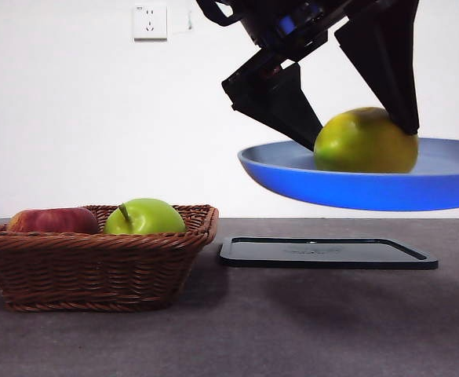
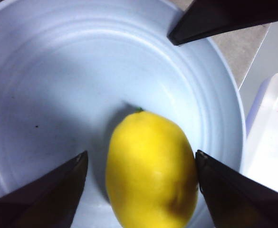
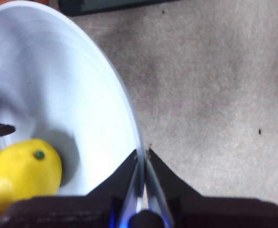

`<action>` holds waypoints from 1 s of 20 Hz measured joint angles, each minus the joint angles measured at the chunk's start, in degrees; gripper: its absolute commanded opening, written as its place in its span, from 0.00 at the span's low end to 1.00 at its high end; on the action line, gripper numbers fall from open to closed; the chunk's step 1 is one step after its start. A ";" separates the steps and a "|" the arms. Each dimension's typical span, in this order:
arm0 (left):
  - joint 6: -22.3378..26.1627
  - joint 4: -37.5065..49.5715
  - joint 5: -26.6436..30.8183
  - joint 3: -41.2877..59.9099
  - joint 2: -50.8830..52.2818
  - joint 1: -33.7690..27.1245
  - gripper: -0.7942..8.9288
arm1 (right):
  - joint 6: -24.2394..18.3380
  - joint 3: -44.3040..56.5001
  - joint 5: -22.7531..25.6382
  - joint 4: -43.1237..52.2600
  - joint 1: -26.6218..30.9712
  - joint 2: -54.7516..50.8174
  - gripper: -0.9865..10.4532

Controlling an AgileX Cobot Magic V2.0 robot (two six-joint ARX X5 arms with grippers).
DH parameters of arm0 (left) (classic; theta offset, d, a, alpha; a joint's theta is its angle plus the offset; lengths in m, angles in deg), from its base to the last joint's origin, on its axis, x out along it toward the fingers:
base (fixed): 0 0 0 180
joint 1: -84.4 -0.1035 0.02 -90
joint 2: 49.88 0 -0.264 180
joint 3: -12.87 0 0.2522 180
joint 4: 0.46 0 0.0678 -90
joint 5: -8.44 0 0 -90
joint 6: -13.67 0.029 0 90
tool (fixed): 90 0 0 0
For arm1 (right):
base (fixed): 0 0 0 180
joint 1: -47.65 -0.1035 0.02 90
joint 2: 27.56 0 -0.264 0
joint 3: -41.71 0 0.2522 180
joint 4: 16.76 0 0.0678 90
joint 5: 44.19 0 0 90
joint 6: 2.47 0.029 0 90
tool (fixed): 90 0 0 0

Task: Take the lemon from the basket,put the lemon in the plate,hand out the plate

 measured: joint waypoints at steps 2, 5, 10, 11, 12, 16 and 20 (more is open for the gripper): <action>0.00 -0.15 -0.04 0.00 0.15 -0.02 0.48 | 0.35 0.00 0.00 0.00 0.00 0.87 0.09; 0.00 -1.11 -0.13 0.00 1.42 -0.50 0.48 | 0.85 0.00 -0.02 0.02 0.00 2.69 0.09; 0.00 -3.85 -0.24 0.00 6.95 -2.97 0.48 | 1.88 0.00 0.00 0.39 0.00 5.46 0.09; 0.00 -4.39 -0.24 0.00 8.17 -3.63 0.48 | 2.03 0.00 0.00 0.81 0.00 6.05 0.09; 0.00 -4.98 -0.24 0.00 9.49 -4.33 0.48 | 2.23 0.00 0.00 1.44 0.00 6.78 0.09; 0.02 -7.52 -0.22 0.00 15.08 -7.50 0.48 | 3.63 -0.11 0.00 5.35 0.00 10.08 0.09; 0.96 -10.38 -0.13 0.00 23.34 -11.45 0.48 | 4.44 -5.57 0.09 7.50 0.02 17.73 0.09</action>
